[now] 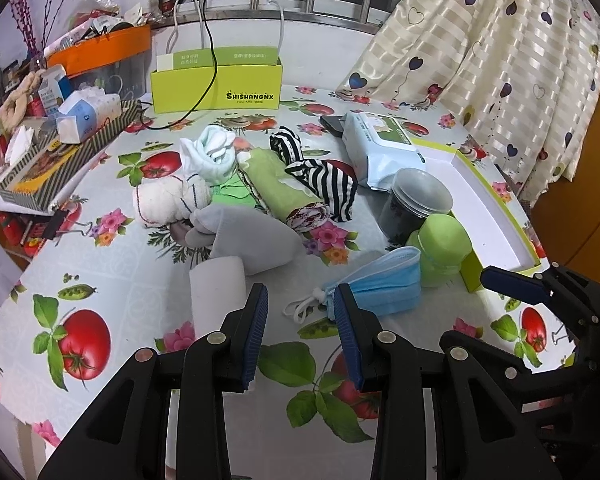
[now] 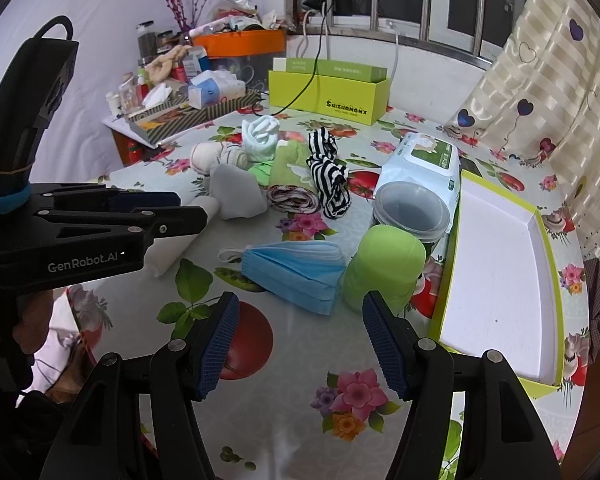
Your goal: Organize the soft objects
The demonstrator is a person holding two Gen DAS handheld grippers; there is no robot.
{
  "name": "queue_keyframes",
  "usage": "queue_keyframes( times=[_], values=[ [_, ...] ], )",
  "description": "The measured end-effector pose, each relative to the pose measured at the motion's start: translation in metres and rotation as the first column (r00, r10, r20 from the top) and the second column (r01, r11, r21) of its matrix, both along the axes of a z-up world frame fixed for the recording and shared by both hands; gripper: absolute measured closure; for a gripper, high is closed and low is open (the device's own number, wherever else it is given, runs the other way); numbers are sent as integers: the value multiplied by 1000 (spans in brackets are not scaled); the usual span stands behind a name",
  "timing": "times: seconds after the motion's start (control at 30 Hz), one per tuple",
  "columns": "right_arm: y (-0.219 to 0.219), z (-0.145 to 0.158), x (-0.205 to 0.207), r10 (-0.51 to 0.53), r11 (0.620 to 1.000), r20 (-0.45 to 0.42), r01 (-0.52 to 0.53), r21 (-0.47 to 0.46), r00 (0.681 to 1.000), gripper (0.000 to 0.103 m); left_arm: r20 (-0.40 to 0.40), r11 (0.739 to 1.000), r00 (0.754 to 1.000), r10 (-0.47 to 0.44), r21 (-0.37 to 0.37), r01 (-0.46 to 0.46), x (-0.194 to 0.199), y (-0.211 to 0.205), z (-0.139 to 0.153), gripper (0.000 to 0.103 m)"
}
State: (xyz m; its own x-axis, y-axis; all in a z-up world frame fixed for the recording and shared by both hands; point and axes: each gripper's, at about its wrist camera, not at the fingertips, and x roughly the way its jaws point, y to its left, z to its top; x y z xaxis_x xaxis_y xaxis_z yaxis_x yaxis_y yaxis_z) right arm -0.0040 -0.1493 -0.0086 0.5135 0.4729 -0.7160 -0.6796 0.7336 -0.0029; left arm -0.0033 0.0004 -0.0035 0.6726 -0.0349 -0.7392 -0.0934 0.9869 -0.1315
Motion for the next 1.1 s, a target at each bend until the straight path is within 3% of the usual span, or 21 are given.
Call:
queue_keyframes(
  times=[0.13,1.1],
  values=[
    [0,1,0,1,1000,-2,-1,0,1000,39,1,1000,1000,5,-28,-5,0,3,-1,67],
    [1,2,0,-1,1000,0,1,2,1000,39,9,1000,1000,16,-6,-16,-1,6,1,67]
  ],
)
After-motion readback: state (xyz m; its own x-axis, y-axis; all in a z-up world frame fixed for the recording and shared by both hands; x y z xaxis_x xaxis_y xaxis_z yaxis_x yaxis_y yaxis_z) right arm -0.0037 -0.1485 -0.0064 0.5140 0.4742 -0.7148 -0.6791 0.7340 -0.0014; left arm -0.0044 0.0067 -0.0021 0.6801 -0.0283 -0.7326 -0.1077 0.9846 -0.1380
